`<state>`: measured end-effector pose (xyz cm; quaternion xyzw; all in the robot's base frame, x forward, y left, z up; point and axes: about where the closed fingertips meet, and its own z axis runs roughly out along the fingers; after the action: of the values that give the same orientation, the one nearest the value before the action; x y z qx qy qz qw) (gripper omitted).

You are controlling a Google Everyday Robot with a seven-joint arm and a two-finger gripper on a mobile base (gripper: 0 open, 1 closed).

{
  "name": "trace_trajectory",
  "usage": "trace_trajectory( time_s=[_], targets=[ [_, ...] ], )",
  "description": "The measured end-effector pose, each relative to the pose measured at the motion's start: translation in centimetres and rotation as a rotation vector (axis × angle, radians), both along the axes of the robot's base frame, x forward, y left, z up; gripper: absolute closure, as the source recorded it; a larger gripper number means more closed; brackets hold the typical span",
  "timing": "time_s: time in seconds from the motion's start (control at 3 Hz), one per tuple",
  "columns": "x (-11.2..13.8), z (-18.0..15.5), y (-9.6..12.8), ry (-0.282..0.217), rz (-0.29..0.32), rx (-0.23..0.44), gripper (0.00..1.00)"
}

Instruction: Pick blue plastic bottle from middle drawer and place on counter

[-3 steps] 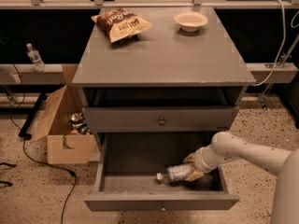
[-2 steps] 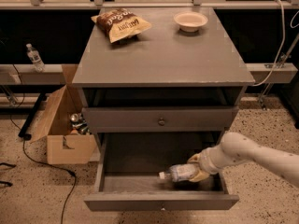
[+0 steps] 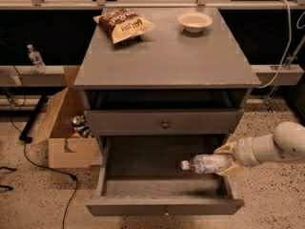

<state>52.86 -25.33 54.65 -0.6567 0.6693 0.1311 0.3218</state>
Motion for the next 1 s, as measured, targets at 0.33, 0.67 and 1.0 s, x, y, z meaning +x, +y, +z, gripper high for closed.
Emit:
trace_trajectory(
  time_s=[0.33, 0.67, 1.0],
  targets=[
    [0.0, 0.3, -0.1, -0.001, -0.001, 0.002, 1.00],
    [0.8, 2.8, -0.5, -0.038, -0.001, -0.020, 1.00],
    [2.3, 11.2, -2.9, -0.156, -0.027, -0.028, 1.00]
  ],
)
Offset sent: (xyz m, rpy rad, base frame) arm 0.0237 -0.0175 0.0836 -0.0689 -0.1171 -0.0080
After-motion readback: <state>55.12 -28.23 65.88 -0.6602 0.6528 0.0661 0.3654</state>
